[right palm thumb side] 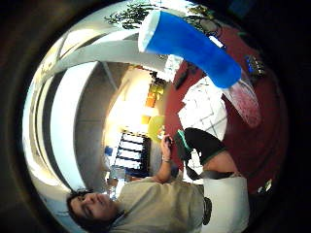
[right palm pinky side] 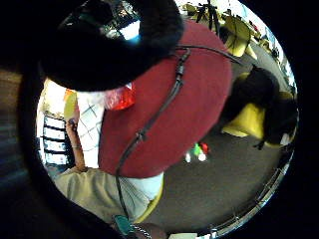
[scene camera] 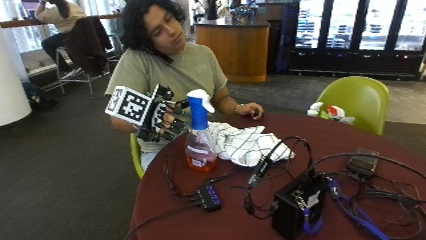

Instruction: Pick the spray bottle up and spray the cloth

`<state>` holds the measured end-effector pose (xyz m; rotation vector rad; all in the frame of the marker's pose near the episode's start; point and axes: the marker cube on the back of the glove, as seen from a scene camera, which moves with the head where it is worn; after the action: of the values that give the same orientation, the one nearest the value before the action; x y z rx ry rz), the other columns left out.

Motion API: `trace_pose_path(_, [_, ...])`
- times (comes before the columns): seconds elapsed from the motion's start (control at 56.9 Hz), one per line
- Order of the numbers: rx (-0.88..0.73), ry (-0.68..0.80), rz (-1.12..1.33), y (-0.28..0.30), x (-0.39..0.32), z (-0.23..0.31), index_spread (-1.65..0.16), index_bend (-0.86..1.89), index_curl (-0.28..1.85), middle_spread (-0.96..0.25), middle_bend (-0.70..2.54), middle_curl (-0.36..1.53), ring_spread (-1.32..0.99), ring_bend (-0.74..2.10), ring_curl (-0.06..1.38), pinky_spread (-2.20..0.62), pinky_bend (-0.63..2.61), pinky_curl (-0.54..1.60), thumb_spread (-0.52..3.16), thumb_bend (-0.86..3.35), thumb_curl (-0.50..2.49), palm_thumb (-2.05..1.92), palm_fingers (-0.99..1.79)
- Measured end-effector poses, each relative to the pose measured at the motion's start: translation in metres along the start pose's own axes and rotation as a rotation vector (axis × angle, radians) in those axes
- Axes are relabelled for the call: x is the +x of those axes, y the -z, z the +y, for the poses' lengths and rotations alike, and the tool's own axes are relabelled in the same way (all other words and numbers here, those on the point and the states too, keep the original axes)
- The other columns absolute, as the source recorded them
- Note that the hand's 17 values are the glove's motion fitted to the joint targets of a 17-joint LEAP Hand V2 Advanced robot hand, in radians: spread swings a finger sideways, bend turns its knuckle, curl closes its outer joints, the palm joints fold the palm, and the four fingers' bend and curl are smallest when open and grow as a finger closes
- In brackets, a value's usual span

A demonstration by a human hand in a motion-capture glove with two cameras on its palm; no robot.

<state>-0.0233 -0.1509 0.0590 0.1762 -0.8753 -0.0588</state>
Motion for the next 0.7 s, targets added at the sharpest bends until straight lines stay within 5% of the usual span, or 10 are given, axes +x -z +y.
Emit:
trace_pose_path(0.158, [0.192,0.01,-0.26,-0.015,0.003,-0.042,-0.34,0.11,0.17,0.02,0.28,0.34,-0.06,0.48,0.31,0.18,0.48,0.33,1.0,-0.02,0.37,0.7,0.37])
trace_pose_path(0.703, [0.181,0.043,-0.343,-0.067,0.003,-0.1,-0.29,0.08,0.15,-0.01,0.32,0.37,-0.1,0.55,0.34,0.11,0.44,0.35,0.89,-0.03,0.38,0.7,0.5])
